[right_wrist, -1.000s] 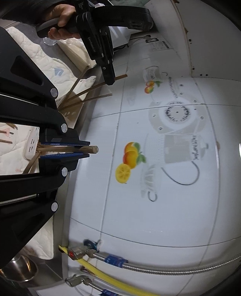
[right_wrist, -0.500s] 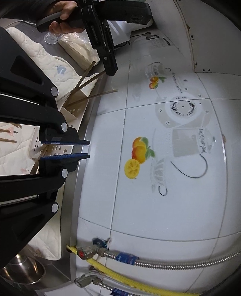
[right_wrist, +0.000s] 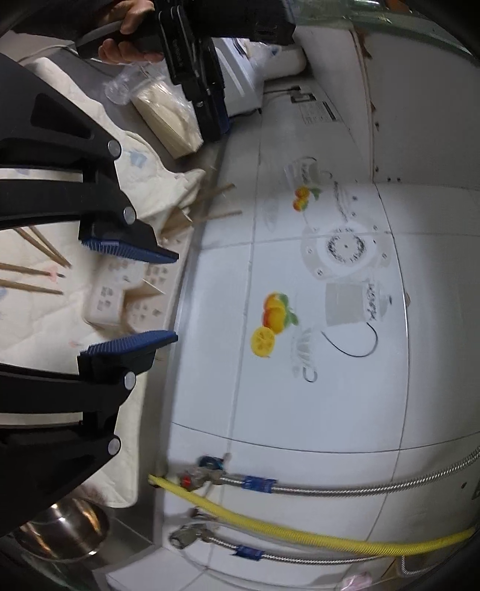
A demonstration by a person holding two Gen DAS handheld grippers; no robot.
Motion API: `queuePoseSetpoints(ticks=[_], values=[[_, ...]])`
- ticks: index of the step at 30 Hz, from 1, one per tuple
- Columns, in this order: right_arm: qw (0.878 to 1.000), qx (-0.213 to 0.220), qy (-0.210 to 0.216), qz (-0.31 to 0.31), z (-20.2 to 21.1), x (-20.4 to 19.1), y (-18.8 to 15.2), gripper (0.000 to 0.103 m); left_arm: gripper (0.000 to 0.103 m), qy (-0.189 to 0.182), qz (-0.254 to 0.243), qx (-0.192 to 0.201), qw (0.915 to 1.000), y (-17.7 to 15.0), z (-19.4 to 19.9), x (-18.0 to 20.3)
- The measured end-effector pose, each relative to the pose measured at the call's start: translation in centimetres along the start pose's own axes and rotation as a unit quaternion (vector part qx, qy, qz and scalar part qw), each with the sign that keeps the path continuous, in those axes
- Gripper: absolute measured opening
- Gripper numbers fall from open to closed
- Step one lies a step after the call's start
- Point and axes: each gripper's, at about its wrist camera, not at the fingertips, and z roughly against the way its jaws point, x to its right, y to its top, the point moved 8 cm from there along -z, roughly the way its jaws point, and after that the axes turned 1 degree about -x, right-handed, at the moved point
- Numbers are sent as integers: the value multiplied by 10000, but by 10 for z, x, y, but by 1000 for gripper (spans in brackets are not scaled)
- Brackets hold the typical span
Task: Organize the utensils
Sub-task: 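Lower the chopsticks into the holder and open both tools, then move both open tools to the mat and close each on a chopstick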
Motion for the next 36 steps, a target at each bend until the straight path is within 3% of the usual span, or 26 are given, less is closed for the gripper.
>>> queuePoseSetpoints(ticks=[11, 19, 29, 36], values=[[9981, -585, 34, -176, 15, -14, -110, 40, 66, 63, 100, -637, 9979, -101, 2, 7], [9931, -1119, -132, -324, 17, -16, -190, 40, 77, 189, 269, -1035, 9941, -156, 2, 5], [9856, -1610, -104, -512, 10, -20, -246, 40, 87, 288, 467, -1396, 9887, -195, -2, 3], [9806, -1868, -25, -589, 0, -22, -267, 24, 88, 359, 516, -1520, 9864, -209, -2, 0]])
